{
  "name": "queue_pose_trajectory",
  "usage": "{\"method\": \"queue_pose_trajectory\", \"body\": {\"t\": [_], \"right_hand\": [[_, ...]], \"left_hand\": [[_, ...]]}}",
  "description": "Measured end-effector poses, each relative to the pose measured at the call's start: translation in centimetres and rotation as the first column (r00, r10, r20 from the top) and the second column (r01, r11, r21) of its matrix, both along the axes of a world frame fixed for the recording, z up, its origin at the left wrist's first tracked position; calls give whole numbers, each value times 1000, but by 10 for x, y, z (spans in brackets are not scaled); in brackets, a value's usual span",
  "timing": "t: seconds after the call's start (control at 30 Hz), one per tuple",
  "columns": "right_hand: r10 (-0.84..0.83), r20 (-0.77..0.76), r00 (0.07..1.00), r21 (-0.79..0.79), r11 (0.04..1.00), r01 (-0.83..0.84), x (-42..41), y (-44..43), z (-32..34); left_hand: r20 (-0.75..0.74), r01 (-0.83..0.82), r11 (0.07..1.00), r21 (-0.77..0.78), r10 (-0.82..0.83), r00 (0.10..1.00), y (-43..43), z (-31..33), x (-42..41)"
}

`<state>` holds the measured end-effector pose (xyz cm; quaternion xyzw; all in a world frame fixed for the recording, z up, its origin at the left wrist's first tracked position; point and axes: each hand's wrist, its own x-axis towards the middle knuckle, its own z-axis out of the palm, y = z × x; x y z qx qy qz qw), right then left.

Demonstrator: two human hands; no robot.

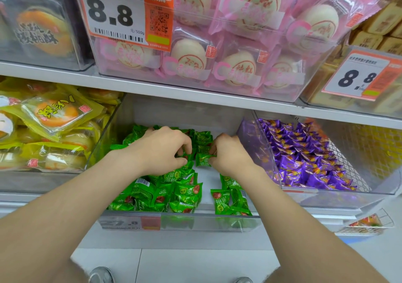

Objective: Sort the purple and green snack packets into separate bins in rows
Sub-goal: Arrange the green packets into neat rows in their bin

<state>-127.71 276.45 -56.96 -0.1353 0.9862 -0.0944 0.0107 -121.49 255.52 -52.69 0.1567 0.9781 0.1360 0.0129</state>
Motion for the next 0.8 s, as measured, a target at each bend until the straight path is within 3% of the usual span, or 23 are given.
{"method": "queue_pose_trajectory", "body": {"t": [0.33,0.53,0.63,0.8], "right_hand": [[-40,-60,997,-39,999,37,-2,-5,-4],[-45,-15,999,-27,999,45,7,-2,19],[-2,43,999,81,997,-1,14,11,40],[133,296,946,292,930,-222,31,23,39]], "left_hand": [[0,1,1000,8,-1,1000,0,-1,-1],[2,12,1000,3,-12,1000,2,-1,0],[2,13,1000,9,-13,1000,2,0,0],[0,14,1000,17,-14,1000,4,1,2]]}}
